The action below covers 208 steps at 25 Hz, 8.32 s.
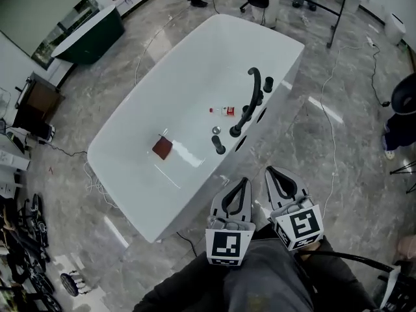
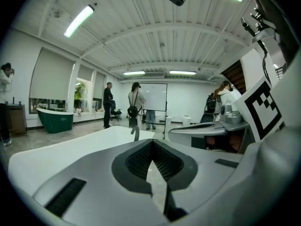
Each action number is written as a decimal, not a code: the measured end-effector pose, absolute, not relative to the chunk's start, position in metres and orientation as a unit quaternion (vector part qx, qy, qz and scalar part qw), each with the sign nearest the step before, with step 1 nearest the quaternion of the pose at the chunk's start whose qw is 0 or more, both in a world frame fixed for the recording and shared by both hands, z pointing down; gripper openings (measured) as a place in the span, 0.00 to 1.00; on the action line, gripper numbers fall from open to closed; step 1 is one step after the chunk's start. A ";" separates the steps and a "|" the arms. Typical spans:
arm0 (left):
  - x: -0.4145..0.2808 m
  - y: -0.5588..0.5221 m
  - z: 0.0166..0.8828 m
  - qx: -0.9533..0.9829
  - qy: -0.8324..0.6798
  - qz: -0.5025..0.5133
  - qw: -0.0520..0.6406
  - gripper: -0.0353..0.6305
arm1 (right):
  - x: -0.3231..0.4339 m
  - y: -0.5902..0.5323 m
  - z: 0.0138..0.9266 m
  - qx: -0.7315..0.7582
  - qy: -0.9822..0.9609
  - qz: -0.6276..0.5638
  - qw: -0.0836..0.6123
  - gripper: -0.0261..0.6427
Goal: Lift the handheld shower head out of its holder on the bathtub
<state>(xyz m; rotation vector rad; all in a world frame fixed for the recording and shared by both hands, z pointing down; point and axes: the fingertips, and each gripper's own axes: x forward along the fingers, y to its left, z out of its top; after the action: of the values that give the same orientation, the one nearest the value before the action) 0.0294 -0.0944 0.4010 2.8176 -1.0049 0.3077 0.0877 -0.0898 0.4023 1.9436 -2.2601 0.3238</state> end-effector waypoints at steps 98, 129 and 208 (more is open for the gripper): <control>-0.147 -0.278 0.447 0.777 -0.600 0.123 0.146 0.06 | -0.012 -0.311 0.438 0.460 -0.878 0.069 0.114 0.25; -0.071 -0.256 0.399 0.701 -0.698 0.089 0.118 0.06 | 0.021 -0.306 0.348 0.320 -0.946 -0.010 0.044 0.25; -0.056 0.158 0.336 0.781 -0.622 0.047 0.037 0.06 | 0.045 0.138 0.252 0.445 -0.887 -0.126 0.003 0.25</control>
<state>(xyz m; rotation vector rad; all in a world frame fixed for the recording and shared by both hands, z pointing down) -0.0558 0.1578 0.3360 2.3971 -1.9080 0.1428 0.0453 0.1378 0.2516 1.3952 -2.7807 -0.3937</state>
